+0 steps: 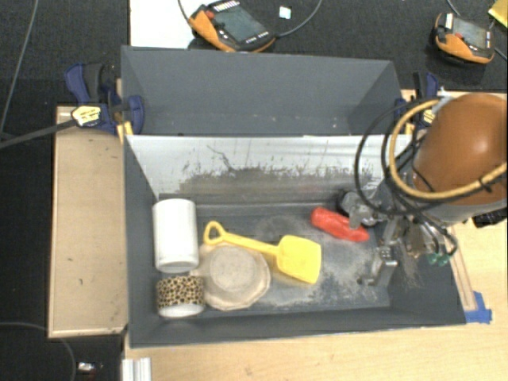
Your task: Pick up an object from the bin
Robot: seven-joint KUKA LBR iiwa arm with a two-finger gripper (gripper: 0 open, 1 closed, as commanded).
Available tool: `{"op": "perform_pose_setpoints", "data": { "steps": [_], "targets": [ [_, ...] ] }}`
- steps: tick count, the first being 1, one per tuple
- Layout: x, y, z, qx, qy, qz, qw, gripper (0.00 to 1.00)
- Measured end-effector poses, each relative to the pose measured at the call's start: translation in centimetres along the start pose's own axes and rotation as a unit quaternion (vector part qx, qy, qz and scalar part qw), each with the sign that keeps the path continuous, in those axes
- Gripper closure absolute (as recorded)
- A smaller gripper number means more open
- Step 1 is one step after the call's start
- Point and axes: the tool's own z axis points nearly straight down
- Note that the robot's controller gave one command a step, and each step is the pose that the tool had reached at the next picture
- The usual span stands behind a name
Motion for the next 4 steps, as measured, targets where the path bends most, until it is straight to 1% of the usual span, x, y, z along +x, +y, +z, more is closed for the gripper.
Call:
{"op": "perform_pose_setpoints", "data": {
  "steps": [1, 2, 3, 4],
  "targets": [
    [-0.1, 0.0, -0.3, 0.000, -0.0039, -0.001, 1.0000, 0.00],
    [-5.4, 6.5, 14.7, 0.000, -0.0068, -0.051, 0.9987, 0.00],
    [-5.6, 9.7, 7.5, 0.000, -0.0129, 0.030, 0.9995, 0.00],
    [-5.5, 7.3, 17.0, 0.000, -0.0057, -0.050, 0.9987, 0.00]
  ]
}}
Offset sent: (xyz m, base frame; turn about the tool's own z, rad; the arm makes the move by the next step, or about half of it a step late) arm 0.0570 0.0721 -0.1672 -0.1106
